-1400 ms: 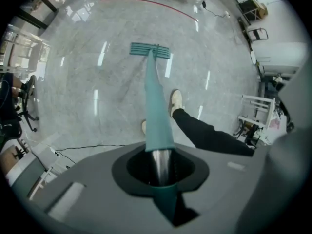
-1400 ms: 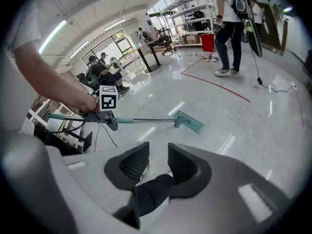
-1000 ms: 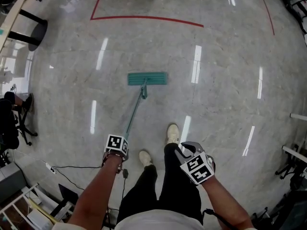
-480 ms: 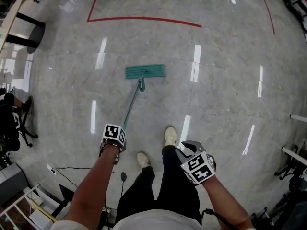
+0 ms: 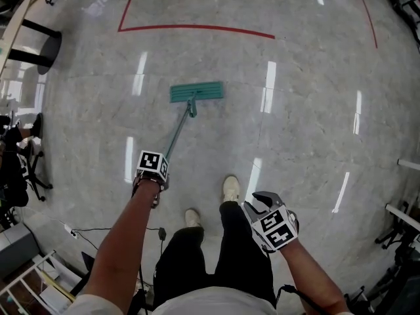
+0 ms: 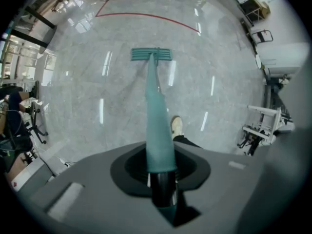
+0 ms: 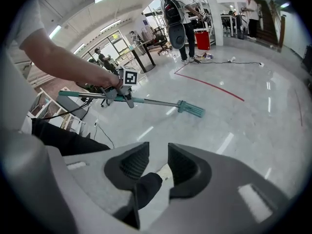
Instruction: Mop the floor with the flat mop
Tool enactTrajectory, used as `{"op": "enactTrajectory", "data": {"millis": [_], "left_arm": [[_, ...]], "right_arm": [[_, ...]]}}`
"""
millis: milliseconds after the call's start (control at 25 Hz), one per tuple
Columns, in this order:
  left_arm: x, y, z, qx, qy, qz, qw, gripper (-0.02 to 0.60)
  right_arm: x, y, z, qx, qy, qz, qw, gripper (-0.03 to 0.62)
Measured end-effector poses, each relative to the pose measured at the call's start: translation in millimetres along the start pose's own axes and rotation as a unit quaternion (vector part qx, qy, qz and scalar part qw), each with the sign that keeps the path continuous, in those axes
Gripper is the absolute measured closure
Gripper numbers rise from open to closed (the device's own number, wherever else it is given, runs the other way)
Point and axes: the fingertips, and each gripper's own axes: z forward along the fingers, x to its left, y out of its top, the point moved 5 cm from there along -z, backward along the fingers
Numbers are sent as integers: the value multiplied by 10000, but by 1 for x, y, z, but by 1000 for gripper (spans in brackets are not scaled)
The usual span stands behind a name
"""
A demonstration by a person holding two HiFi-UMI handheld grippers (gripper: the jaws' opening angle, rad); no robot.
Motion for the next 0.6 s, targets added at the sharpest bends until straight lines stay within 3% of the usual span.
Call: {"op": "enactTrajectory", "data": {"millis": [320, 600], "left_arm": [[0, -5, 6, -100, -449, -187, 9988, 488], [36, -46, -13, -250, -449, 151, 9986, 488]], "right_arm": [[9, 3, 0, 54, -201, -12, 9998, 471], [51, 25, 15, -155, -377, 120, 9991, 471]]}}
